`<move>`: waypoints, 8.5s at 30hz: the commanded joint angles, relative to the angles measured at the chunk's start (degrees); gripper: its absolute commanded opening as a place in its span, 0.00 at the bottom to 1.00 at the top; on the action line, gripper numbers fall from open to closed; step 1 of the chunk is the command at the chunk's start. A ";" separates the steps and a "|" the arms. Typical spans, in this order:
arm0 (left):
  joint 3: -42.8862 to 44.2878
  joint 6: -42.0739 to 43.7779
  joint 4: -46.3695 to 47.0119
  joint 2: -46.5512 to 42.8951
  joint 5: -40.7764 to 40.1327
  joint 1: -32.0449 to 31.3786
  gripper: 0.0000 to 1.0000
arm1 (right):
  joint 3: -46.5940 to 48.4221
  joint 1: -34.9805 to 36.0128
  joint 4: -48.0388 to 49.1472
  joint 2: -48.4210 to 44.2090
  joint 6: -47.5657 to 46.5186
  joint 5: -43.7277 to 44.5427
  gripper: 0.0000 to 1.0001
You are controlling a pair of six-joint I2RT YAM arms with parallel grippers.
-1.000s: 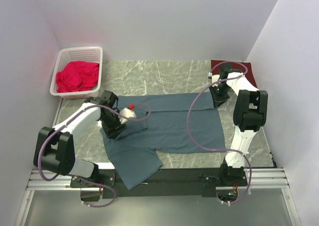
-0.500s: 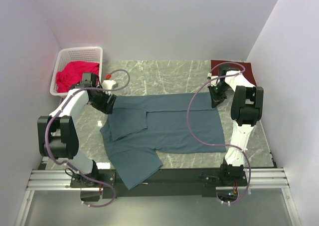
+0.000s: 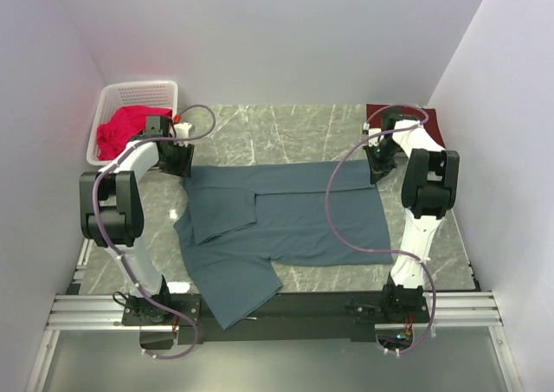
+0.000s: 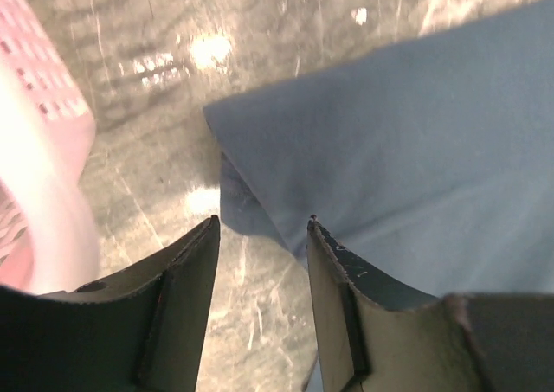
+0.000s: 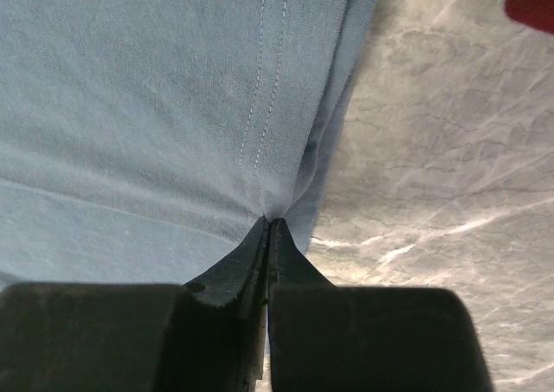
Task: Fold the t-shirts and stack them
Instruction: Fold the tshirt
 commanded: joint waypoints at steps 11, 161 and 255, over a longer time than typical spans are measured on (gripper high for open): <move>7.13 -6.53 4.68 6.87 -0.74 -0.02 0.59 | -0.92 -0.58 1.45 -0.98 -1.58 2.53 0.00; 3.35 -11.81 5.21 7.31 -1.71 0.86 0.99 | -1.80 -0.84 4.08 -0.54 11.69 -1.26 0.00; -26.09 32.39 -17.83 -35.14 18.51 -3.28 0.74 | -50.67 16.29 18.41 -41.60 -23.37 8.06 0.37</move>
